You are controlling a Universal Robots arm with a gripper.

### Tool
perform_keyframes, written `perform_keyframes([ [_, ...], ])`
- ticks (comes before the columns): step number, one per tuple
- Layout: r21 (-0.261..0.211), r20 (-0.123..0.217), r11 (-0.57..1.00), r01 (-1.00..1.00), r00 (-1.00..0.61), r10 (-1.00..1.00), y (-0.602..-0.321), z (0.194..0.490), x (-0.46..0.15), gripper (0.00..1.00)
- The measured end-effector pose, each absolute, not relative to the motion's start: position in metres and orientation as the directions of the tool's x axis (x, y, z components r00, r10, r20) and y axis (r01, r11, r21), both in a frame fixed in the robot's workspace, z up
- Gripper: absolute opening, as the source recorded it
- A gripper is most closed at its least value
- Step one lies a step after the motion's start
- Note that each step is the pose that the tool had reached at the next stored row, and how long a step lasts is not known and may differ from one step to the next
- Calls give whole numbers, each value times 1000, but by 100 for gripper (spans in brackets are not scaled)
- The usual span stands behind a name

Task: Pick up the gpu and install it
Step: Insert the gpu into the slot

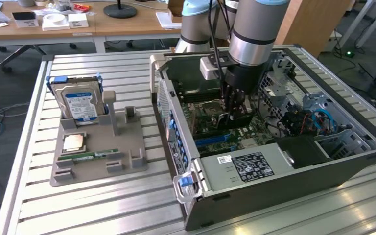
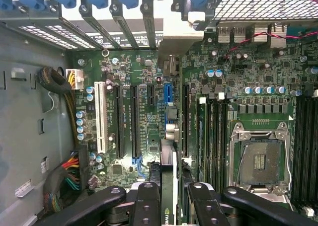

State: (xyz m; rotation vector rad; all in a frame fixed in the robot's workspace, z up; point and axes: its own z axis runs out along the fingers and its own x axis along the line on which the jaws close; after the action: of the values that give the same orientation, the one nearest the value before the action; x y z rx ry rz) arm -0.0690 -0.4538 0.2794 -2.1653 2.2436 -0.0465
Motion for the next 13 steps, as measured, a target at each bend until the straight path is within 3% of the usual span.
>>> perform_keyframes([
  [13, -24, 0, 37, -999, -37, -999, -455, 276, -69, 26],
])
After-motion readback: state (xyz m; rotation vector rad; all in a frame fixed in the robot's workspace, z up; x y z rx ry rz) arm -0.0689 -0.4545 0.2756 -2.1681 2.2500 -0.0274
